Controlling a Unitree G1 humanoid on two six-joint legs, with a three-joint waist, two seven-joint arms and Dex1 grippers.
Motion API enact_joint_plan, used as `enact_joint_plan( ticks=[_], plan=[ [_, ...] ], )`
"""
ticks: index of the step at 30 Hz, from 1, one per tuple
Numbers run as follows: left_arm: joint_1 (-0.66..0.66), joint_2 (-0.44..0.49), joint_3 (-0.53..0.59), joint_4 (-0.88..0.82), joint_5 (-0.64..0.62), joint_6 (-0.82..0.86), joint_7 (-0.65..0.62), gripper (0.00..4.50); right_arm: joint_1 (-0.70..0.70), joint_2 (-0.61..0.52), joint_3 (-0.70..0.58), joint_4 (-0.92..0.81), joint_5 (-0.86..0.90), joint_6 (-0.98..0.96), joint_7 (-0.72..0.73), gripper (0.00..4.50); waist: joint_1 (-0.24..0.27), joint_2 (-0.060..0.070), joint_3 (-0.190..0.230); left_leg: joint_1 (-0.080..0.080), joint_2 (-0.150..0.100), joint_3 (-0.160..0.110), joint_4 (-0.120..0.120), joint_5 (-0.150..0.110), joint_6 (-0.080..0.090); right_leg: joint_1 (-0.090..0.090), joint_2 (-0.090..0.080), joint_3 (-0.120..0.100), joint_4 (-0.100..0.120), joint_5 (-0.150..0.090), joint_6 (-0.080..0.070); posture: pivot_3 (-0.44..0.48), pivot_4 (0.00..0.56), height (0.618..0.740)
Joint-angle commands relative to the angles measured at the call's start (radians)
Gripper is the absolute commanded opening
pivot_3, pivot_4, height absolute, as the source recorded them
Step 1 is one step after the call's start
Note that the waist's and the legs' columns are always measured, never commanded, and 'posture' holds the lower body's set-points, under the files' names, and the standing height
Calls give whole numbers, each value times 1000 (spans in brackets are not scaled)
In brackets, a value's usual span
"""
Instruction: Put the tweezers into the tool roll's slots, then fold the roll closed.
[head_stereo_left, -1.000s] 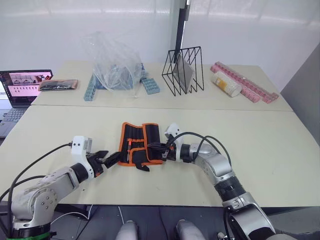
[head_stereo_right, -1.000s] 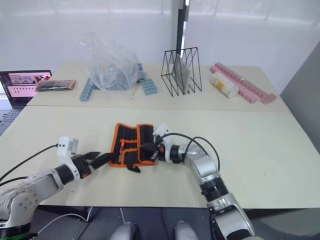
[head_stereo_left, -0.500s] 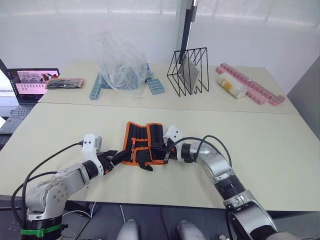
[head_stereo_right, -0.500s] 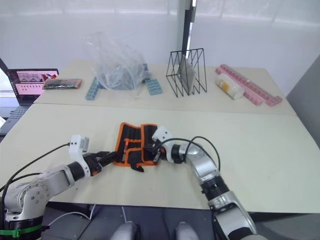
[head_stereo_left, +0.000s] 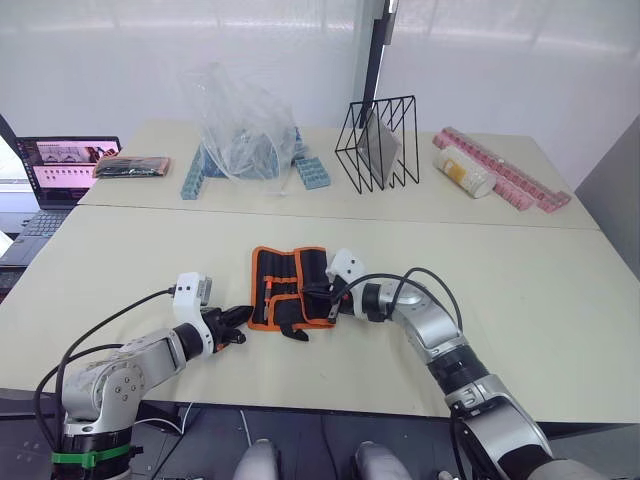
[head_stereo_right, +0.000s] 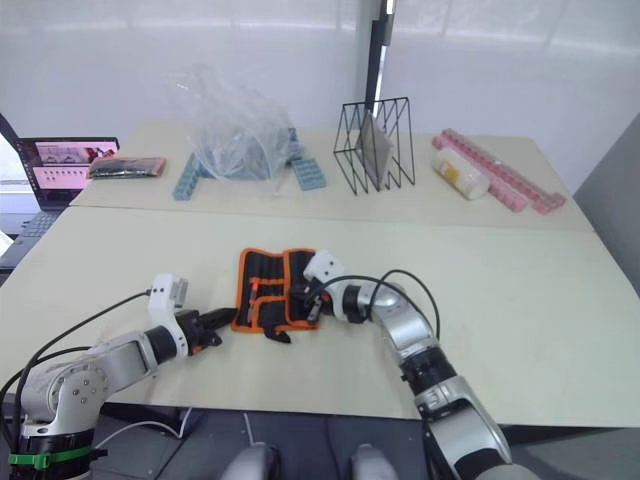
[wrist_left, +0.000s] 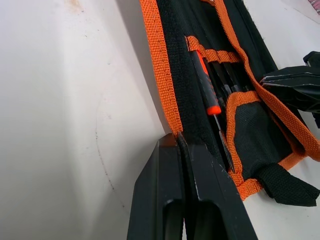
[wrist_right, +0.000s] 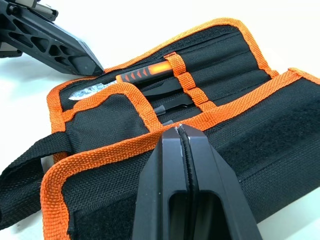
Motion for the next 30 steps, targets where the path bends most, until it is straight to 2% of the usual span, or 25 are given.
enact_joint_plan(
  ticks=[1, 4, 8, 14, 23, 30],
  plan=[
    [2, 7, -5, -4, -14, 21, -27, 17, -8, -6, -8, 28, -21, -21, -6, 0, 0, 0, 0, 0, 0, 0, 0, 0, 0, 0, 0, 0, 0, 0, 0, 0, 150, 708],
    [-11, 35, 23, 9, -17, 16, -47, 17, -5, -7, -4, 31, -30, -33, -4, 0, -1, 0, 0, 0, 0, 0, 0, 0, 0, 0, 0, 0, 0, 0, 0, 0, 150, 708],
    [-49, 115, 54, 49, -18, -3, -124, 17, 5, -5, 7, 15, -35, -35, 3, 0, -5, 0, 0, 0, 0, 0, 0, 0, -1, 0, 1, 0, 0, 0, 0, 0, 150, 708],
    [-102, 213, 38, 107, -4, -27, -244, 17, 25, 26, 32, -31, -45, -16, -6, 0, -14, 0, 0, 0, 1, 0, -1, 1, -1, -1, 1, -1, 0, 0, 0, 0, 150, 708],
    [-193, 336, -67, 269, 117, -131, -452, 17, 37, 51, 48, -81, -61, 14, -20, 0, -13, 0, 0, -1, 4, 0, -1, 1, -2, -3, 4, -1, 1, 0, 0, 0, 150, 708],
    [-277, 365, -147, 374, 204, -201, -567, 17, 20, 31, 39, -48, -89, 7, -42, 0, -10, 0, 0, -1, 4, 0, -1, 1, -2, -3, 4, -1, 1, 0, 0, 0, 150, 708]
  ],
)
